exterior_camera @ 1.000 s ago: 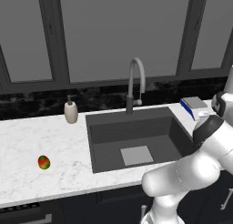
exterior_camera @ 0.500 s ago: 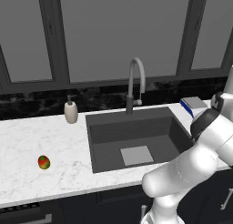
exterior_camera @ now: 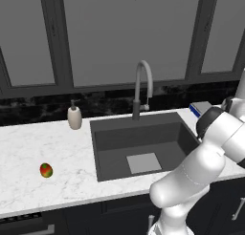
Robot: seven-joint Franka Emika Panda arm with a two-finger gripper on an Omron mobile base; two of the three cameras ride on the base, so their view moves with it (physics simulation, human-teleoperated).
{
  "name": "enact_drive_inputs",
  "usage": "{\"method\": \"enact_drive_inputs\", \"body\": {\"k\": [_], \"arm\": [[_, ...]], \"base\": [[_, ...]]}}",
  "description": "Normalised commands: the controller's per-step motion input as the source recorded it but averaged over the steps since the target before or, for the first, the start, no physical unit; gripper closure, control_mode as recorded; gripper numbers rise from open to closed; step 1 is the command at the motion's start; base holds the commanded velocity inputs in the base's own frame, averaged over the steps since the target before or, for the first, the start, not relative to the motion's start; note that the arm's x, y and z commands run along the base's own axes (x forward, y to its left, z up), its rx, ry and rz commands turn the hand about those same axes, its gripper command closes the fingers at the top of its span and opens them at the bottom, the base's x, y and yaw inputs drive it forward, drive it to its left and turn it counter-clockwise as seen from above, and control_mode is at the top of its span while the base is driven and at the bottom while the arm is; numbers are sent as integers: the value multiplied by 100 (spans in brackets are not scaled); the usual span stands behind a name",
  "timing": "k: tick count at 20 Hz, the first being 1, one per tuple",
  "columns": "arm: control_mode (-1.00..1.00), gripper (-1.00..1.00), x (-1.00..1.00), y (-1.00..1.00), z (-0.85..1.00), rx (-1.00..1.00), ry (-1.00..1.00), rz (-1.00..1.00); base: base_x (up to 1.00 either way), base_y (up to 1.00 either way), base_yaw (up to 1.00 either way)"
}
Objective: Put the colander in the sink, put the mango in the colander, and turn on the sink faucet and pour water over the colander.
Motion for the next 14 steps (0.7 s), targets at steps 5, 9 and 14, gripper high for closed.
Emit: {"method": "enact_drive_inputs", "body": {"k": [5,9,14], "arm": [[-100,-100,8,0,-19,0,0,0],[-100,-100,0,0,-22,0,0,0],[-100,100,0,0,-20,0,0,0]], "base": [[0,0,0],[0,0,0],[0,0,0]]}}
